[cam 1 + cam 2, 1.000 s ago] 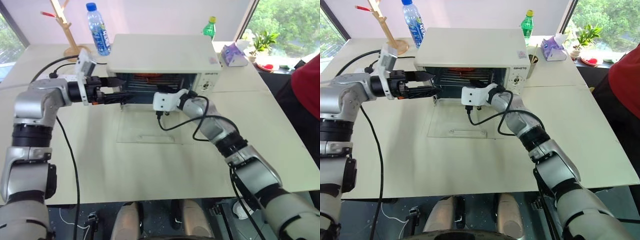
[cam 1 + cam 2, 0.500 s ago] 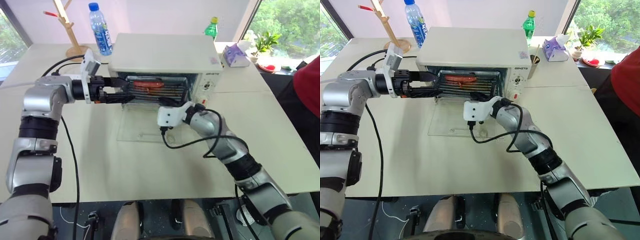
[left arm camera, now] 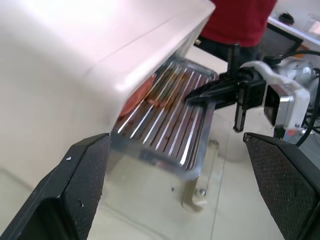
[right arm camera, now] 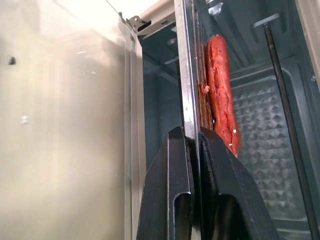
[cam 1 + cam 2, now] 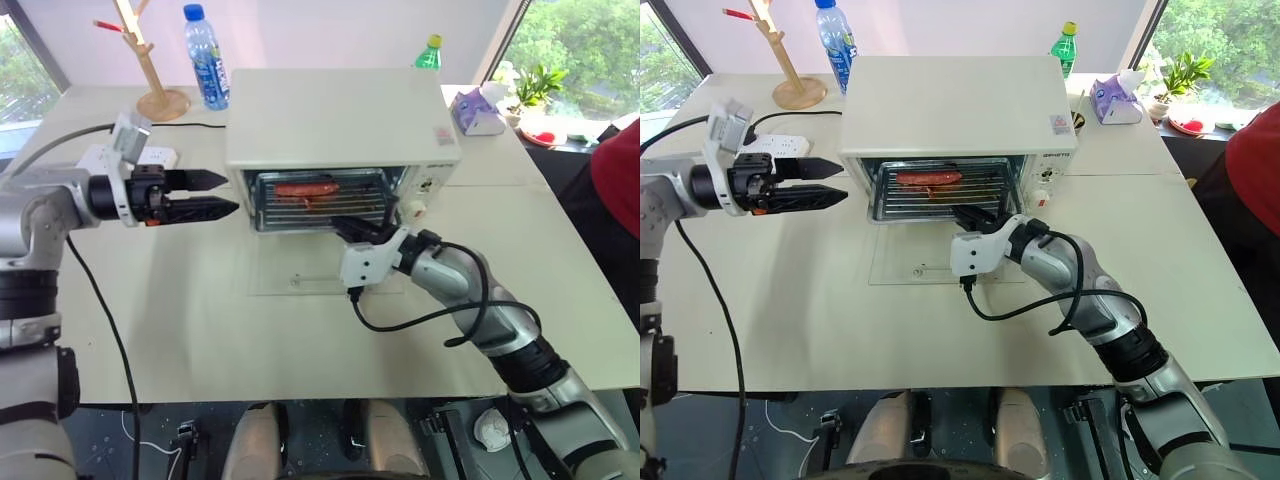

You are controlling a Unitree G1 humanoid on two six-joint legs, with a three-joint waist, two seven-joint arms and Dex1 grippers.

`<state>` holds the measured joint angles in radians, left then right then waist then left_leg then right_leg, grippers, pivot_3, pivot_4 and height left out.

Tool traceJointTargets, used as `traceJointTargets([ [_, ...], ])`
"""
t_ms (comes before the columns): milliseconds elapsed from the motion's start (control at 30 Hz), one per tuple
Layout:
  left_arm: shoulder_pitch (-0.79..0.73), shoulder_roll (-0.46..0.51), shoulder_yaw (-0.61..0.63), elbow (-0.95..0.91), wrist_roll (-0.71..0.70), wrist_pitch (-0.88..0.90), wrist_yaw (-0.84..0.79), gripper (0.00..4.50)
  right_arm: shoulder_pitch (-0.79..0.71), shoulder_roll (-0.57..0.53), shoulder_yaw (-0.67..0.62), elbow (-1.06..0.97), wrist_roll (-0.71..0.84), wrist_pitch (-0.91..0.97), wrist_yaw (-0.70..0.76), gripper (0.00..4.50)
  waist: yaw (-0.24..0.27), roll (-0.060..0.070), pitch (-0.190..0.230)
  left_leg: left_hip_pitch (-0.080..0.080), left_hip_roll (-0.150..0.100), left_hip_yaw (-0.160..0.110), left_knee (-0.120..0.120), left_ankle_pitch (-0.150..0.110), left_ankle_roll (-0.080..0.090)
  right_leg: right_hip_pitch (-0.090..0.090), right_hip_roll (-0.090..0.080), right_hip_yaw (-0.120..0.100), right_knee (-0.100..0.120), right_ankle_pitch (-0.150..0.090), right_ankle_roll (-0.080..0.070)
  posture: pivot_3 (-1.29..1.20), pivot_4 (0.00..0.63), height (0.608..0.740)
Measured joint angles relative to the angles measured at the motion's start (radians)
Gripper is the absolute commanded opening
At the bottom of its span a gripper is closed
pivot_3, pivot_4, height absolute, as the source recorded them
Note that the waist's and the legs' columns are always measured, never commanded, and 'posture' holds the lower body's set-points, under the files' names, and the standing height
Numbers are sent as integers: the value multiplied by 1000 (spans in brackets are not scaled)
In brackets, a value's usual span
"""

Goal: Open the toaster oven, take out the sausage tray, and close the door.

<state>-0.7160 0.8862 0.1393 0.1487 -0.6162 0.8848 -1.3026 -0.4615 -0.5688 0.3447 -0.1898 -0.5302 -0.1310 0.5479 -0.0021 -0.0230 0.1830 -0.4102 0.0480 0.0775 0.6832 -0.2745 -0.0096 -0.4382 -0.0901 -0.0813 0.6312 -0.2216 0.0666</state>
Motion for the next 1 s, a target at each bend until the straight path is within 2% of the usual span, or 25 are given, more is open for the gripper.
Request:
traceJointTargets([
  [200,-34,-31,-15,-1,-26,31,3,4500,-53,14,-4,52,2,-11,10,42,4,0,0,0,0,1,1,0,0,0,1,0,0,0,0,0,150,722],
  [400,-88,-75,-86,-2,-22,8,-11,4500,-118,48,11,138,-11,-29,7,42,-7,0,0,0,1,0,0,0,-1,0,2,0,1,0,0,0,150,722],
  [667,-249,-169,-153,270,81,-152,-15,4500,-130,60,16,159,-31,-31,-10,42,-5,0,0,1,1,0,0,1,-1,0,2,0,1,0,0,0,150,722],
  [833,-321,-190,-167,437,153,-252,-33,4500,-80,46,16,107,-36,-31,-3,42,4,0,0,1,1,1,1,1,-1,0,2,0,1,0,0,0,150,722],
  [1000,-330,-193,-165,487,189,-278,-45,4500,-35,38,16,77,-37,-21,8,42,8,0,0,0,1,1,1,1,-1,0,2,0,1,0,0,0,150,722],
])
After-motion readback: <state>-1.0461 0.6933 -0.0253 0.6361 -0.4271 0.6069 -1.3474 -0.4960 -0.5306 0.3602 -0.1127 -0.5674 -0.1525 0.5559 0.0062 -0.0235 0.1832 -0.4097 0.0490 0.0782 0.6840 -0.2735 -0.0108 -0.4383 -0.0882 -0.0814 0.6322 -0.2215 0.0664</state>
